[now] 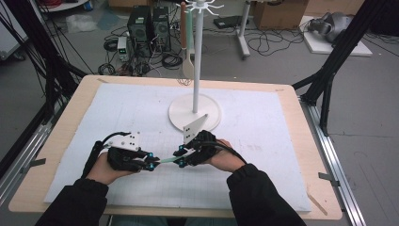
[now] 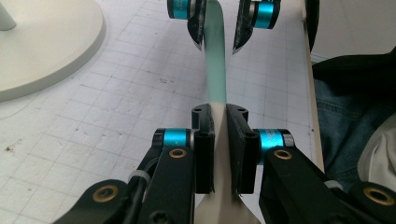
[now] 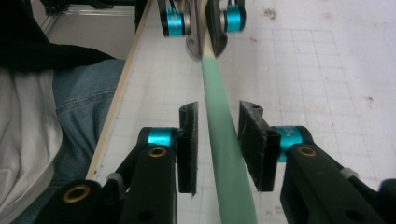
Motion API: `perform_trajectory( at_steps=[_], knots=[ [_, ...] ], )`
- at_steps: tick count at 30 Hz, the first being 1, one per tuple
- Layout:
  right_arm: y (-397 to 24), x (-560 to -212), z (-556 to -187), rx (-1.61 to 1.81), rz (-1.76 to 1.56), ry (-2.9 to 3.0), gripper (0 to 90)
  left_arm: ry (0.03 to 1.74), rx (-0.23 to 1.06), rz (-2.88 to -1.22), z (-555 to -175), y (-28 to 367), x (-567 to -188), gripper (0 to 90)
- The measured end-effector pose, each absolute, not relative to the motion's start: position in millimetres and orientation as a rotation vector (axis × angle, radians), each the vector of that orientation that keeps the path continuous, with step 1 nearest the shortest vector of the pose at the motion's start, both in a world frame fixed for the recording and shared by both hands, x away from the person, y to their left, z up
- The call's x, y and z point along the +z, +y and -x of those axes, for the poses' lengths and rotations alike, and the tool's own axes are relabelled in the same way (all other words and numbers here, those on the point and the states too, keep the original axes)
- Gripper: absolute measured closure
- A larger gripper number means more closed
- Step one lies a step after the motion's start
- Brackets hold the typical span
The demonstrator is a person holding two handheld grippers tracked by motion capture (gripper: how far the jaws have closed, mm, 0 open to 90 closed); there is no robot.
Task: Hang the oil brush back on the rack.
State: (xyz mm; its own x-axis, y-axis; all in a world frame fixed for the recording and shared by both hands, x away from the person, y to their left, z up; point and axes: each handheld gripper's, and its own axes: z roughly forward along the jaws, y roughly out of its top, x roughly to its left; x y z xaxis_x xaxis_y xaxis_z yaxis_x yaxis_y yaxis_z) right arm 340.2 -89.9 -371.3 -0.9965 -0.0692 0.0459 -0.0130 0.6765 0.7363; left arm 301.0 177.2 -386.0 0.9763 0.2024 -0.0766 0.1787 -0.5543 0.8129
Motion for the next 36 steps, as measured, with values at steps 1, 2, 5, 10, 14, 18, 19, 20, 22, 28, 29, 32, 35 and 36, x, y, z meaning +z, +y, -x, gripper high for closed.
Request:
perform_trajectory(
  at_steps=[1,2,5,10,14,18,19,20,22,28,29,32,35,36],
  knots=[
    [-91,-372,-340,-1.237,-0.064,-2.810,67.5,0.262,0.033,-2.168,-301,177,-386,81.5],
    [-93,-372,-341,-1.234,-0.057,-2.808,67.1,0.262,0.032,-2.166,-301,177,-386,81.5],
    [-96,-374,-341,-1.233,-0.040,-2.800,65.7,0.256,0.033,-2.158,-301,179,-385,81.4],
    [-97,-375,-341,-1.251,-0.041,-2.776,68.1,0.243,0.023,-2.155,-300,179,-384,81.4],
    [-99,-374,-341,-1.245,-0.039,-2.764,72.8,0.243,0.013,-2.144,-299,178,-384,81.3],
    [-98,-373,-341,-1.233,-0.082,-2.763,75.3,0.239,0.003,-2.143,-299,178,-384,80.7],
    [-98,-372,-340,-1.229,-0.093,-2.772,75.6,0.240,0.005,-2.146,-300,178,-384,80.6],
    [-98,-371,-339,-1.219,-0.096,-2.779,75.9,0.240,0.001,-2.146,-300,178,-384,80.4],
    [-97,-370,-338,-1.219,-0.118,-2.798,76.1,0.248,0.004,-2.146,-299,177,-384,80.0],
    [-94,-365,-335,-1.204,-0.134,-2.836,76.3,0.257,0.011,-2.150,-299,177,-383,78.7],
    [-94,-364,-335,-1.209,-0.141,-2.837,76.3,0.254,0.012,-2.150,-299,176,-383,78.6],
    [-90,-363,-333,-1.200,-0.160,-2.856,76.4,0.250,0.013,-2.171,-299,174,-383,76.6],
    [-86,-362,-332,-1.197,-0.173,-2.857,76.3,0.248,0.011,-2.175,-299,174,-383,78.5],
    [-85,-362,-332,-1.197,-0.168,-2.857,76.1,0.239,0.012,-2.175,-299,175,-383,79.3]
  ],
)
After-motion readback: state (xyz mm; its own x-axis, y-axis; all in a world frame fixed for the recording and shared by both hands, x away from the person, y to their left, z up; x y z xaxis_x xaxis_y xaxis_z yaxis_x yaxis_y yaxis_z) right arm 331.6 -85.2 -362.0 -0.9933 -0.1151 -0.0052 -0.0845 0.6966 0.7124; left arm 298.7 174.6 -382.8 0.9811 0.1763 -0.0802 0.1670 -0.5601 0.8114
